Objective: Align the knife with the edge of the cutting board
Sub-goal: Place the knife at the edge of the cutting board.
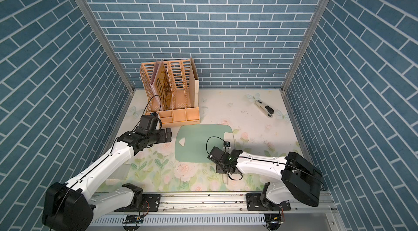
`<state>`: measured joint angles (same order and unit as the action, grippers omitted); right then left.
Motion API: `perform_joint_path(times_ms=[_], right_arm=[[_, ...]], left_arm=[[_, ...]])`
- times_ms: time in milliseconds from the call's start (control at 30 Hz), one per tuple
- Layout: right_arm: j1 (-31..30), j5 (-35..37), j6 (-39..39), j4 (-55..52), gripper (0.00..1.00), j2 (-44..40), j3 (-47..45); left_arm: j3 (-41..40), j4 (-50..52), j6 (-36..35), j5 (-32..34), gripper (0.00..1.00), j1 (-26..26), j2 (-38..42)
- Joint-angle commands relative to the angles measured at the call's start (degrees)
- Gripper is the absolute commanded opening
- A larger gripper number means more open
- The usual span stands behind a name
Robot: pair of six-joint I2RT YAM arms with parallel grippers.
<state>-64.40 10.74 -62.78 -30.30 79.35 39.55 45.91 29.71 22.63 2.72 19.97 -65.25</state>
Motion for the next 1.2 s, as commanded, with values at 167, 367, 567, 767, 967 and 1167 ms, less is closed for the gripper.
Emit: perform_joint_path(times_ms=[167,367,567,767,967,1167], right_arm=[[-0.44,-2.12,-1.99,-2.57,0.00,0.63,-0.94],[-0.55,-2.39,-2.04,-2.66,0.00,0.63,-0.83],[-0.66,-2.44,-1.99,-3.69,0.00,0.41,0.08],[-0.70,-2.55,-2.09,-3.82,0.00,0.09,-0.17],[-0.73,-2.48,-2.02,-3.79,0.00,0.01,-0.13],[-0.73,-2.66,-2.03,-4.14,0.00,0.05,0.00]], left_arm=[[0.12,0.35,-0.26,0.27,1.00,-0.39,-0.14],[0.06,0.28,-0.29,0.22,1.00,-0.38,-0.03],[0.06,0.26,-0.24,0.17,1.00,-0.38,-0.13],[-0.03,0.19,-0.26,0.00,1.00,-0.39,-0.27],[-0.03,0.18,-0.33,-0.08,1.00,-0.41,-0.48],[-0.03,0.09,-0.35,-0.06,1.00,-0.37,-0.24]])
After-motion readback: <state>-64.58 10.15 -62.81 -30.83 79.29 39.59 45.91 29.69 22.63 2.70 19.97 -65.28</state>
